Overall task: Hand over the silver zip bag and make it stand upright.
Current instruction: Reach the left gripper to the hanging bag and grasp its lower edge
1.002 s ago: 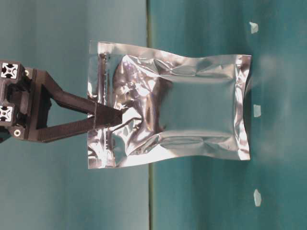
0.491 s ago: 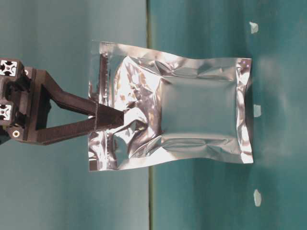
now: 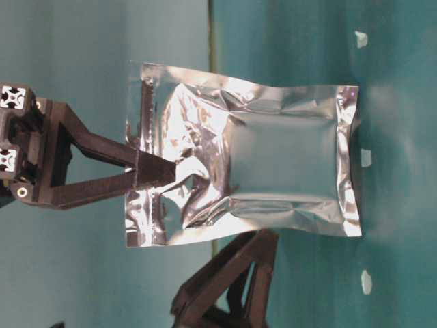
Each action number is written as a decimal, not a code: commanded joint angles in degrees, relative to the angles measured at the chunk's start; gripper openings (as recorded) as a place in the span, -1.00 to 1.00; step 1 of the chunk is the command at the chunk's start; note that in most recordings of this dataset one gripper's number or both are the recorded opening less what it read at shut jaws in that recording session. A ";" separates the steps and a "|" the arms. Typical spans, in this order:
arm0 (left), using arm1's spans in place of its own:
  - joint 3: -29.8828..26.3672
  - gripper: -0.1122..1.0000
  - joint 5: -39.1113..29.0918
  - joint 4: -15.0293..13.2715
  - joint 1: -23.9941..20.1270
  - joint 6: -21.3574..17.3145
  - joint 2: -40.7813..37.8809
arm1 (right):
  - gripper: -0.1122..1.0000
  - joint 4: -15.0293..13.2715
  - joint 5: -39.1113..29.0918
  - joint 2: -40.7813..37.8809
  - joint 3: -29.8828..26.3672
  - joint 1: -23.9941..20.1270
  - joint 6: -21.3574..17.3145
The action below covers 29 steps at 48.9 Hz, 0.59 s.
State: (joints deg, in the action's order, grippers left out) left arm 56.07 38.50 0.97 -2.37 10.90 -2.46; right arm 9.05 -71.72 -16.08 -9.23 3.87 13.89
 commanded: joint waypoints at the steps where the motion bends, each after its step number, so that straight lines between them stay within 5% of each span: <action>1: -1.41 0.88 2.02 0.09 0.09 0.00 -1.05 | -0.89 0.09 0.79 0.97 -1.32 -0.18 0.00; 16: -2.11 0.88 5.10 0.00 1.05 1.41 -4.92 | -0.89 0.09 2.02 0.35 -1.32 0.00 -1.14; 29: 1.58 0.87 5.36 0.09 1.49 1.58 0.18 | -0.89 0.09 1.67 0.26 -0.97 0.35 -3.69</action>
State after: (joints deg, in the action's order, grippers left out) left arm 57.57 43.24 0.97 -1.14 12.57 -4.75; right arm 9.05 -70.14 -16.79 -9.32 4.04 11.25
